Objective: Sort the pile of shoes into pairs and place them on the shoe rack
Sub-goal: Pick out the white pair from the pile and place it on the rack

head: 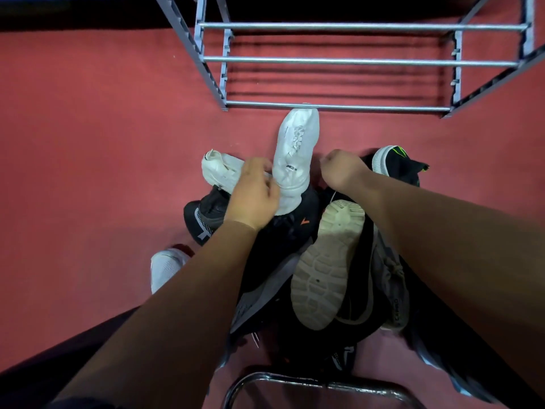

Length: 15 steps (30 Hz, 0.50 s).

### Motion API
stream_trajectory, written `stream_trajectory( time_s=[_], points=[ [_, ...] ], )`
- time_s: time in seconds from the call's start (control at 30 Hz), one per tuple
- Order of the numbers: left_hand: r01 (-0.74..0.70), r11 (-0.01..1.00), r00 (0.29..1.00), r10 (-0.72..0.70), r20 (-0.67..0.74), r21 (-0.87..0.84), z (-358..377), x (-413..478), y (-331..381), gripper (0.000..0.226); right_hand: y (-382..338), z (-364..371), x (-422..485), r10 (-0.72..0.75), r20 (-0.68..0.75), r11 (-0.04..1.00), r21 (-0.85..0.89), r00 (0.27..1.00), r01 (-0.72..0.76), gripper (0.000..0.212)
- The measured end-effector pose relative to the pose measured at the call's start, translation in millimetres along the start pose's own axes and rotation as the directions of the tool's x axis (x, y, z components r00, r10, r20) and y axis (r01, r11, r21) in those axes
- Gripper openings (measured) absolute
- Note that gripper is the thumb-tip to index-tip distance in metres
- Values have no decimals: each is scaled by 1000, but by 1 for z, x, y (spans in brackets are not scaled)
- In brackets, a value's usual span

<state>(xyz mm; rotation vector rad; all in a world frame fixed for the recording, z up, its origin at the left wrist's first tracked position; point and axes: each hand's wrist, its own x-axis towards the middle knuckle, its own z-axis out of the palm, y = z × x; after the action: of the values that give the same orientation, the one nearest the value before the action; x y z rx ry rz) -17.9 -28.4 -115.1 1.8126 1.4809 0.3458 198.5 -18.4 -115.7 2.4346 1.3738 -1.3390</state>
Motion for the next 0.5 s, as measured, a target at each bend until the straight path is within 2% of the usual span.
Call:
stream_trajectory(
  time_s=[0.03, 0.07, 0.1, 0.17, 0.23, 0.33, 0.43, 0.5],
  points=[
    [70, 998, 994, -70, -88, -1, -3, 5, -6, 28, 1, 1, 2, 3, -17, 999, 46, 1000, -2, 47],
    [107, 990, 988, -96, -123, 91, -8, 12, -14, 33, 0, 3, 3, -2, -26, 996, 90, 1000, 4, 51],
    [111, 959, 991, -89, -95, 262, -15, 22, -24, 42, -2, 4, 3, -7, -29, 991, 131, 1000, 11, 54],
    [7, 803, 987, -101, 124, 596, -31, 40, -38, 72, -11, 8, -3, -13, -23, 969, 246, 1000, 18, 59],
    [-127, 661, 928, -184, 324, 740, -44, 59, -43, 93, -20, 13, -6, -26, 0, 927, 375, 1000, 24, 49],
    [-304, 460, 815, -328, 478, 834, -52, 81, -31, 100, -28, 17, -2, -7, 27, 912, 411, 1000, -5, 27],
    [-331, 466, 751, -396, 528, 821, -51, 89, -27, 117, -34, 15, 3, 51, 50, 938, 341, 997, -65, 21],
    [-356, 482, 761, -348, 548, 801, -51, 84, -30, 109, -34, 14, 7, 49, 69, 944, 322, 996, -69, 17]
  ],
)
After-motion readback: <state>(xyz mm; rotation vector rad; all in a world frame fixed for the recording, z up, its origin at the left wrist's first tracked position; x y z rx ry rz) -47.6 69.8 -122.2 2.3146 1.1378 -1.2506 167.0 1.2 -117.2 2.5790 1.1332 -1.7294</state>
